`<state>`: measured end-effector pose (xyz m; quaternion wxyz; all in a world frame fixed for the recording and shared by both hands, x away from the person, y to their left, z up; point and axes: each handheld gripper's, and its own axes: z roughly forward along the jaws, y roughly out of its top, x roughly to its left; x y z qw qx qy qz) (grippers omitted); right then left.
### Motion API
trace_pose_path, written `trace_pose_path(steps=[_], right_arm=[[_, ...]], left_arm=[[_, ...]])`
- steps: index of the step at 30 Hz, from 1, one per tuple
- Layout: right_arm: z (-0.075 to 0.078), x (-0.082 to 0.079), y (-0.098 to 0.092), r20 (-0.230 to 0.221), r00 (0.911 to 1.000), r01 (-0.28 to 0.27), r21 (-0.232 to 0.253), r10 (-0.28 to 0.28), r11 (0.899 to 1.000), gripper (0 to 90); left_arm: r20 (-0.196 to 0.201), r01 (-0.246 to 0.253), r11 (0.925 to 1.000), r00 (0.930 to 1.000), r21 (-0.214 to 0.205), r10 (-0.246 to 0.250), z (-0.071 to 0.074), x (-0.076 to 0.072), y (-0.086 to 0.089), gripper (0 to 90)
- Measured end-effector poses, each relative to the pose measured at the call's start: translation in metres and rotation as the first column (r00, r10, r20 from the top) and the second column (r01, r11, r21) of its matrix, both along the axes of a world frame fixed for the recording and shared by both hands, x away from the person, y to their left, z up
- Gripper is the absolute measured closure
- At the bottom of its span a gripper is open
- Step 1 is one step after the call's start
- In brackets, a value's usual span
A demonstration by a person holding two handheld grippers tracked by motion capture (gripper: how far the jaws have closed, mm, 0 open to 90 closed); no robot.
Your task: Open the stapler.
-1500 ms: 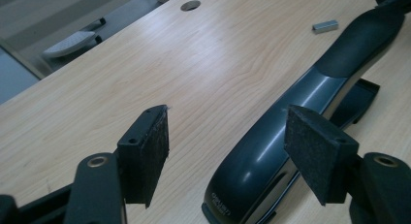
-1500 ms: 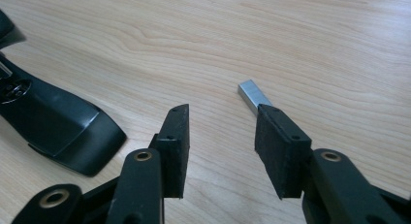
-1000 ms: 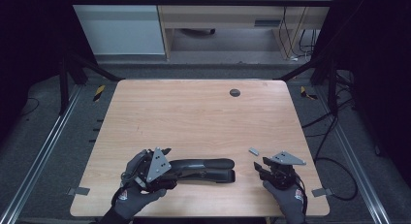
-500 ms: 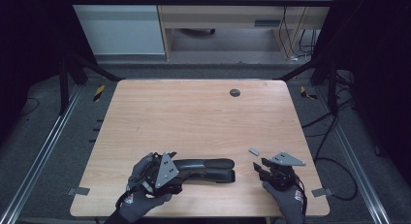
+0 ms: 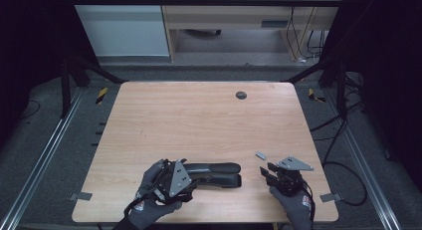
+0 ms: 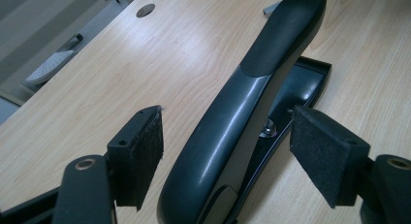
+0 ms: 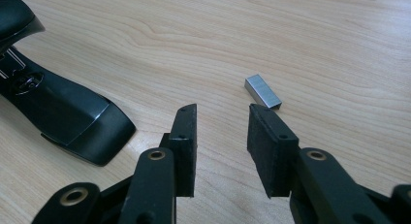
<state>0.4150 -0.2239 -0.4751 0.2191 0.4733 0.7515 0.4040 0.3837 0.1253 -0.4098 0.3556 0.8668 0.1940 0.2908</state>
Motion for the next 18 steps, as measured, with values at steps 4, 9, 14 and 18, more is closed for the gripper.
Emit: trace_pose_path(steps=[4,9,14,18], right_arm=[[-0.001,0.001,0.000,0.003,1.0000,-0.003,-0.006,0.003,1.000,66.5],[0.000,0.000,0.001,0.000,1.0000,-0.001,-0.003,0.001,1.000,67.2],[0.000,0.000,0.000,0.001,1.0000,-0.003,-0.006,0.003,1.000,67.8],[-0.001,0.000,0.000,-0.001,1.0000,-0.003,-0.008,0.003,1.000,68.2]], left_arm=[[0.006,0.007,0.9999,1.0000,0.013,-0.007,-0.001,-0.001,-0.005,27.4],[0.013,0.013,0.9995,0.9998,0.029,-0.013,-0.003,-0.001,-0.011,27.1],[0.021,0.027,0.9987,0.9994,0.042,-0.028,-0.005,0.000,-0.020,26.7],[0.022,0.032,0.9976,0.9992,0.061,-0.034,-0.006,0.001,-0.026,26.5]])
